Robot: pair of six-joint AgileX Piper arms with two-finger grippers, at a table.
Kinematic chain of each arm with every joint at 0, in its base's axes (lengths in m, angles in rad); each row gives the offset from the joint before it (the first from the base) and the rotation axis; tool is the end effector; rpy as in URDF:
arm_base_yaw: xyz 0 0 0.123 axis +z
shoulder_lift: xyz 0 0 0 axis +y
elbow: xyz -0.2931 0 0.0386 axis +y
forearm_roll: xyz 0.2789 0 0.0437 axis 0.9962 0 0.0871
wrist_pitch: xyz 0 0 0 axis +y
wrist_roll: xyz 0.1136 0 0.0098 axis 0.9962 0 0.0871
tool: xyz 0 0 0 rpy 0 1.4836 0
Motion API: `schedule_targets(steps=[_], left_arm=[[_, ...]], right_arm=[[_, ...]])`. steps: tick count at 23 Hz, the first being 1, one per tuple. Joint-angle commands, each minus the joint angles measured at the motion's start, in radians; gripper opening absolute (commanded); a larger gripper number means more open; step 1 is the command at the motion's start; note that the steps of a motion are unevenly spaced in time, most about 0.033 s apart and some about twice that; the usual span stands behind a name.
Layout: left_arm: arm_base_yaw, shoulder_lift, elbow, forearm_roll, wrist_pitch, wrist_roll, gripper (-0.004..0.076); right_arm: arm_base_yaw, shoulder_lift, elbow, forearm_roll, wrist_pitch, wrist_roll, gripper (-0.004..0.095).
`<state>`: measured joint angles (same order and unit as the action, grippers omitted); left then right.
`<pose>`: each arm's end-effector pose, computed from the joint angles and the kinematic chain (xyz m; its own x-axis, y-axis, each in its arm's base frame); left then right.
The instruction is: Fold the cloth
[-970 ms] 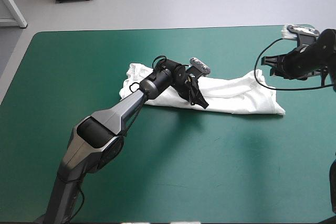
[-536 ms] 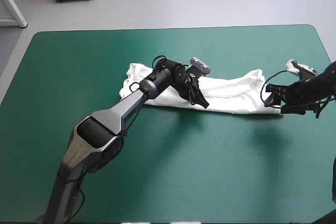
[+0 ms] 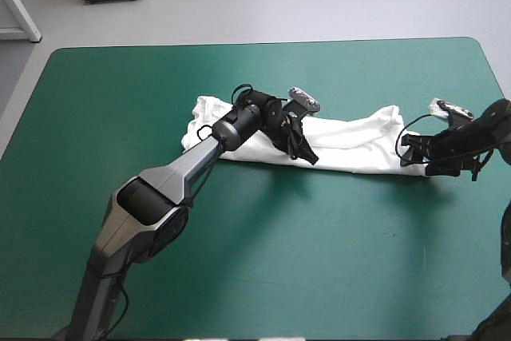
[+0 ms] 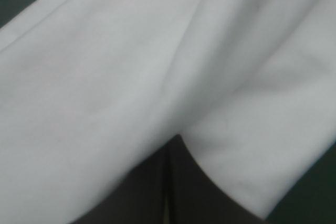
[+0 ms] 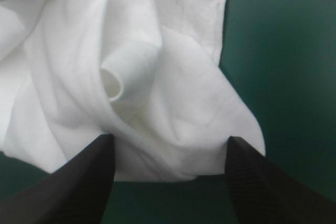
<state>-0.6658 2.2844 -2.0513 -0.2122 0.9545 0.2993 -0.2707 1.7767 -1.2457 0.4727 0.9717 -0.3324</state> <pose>0.4238 -0.3578 0.1978 -0.5693 0.6658 -0.4823 0.7824 0.6189 -0.0693 0.3798 -0.0609 0.1951 -0.9500 0.2140 -0.2276 0.1232 0.9262 0.3564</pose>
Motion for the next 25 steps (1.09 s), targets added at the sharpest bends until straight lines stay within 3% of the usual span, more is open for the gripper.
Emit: schedule_targets(steps=[1, 6, 11, 16, 25], left_arm=[[-0.009, -0.045, -0.021, -0.041, 0.005, -0.005, -0.0022], [-0.009, -0.045, -0.021, -0.041, -0.010, -0.005, -0.0022], [-0.009, -0.045, -0.021, -0.041, -0.016, -0.005, -0.0022], [-0.009, -0.045, -0.021, -0.041, -0.014, -0.009, -0.0022], [-0.009, -0.045, -0.021, -0.038, -0.011, -0.009, -0.0022]], right_arm=[[-0.003, -0.006, -0.034, 0.013, -0.014, -0.015, 0.0587], [0.025, 0.079, -0.107, 0.021, 0.014, -0.005, 0.0557], [0.132, 0.149, -0.103, -0.102, 0.058, 0.076, 0.0241], [0.145, 0.157, -0.103, -0.119, 0.089, 0.080, -0.0014], [0.145, 0.132, -0.106, -0.102, 0.099, 0.082, -0.0017]])
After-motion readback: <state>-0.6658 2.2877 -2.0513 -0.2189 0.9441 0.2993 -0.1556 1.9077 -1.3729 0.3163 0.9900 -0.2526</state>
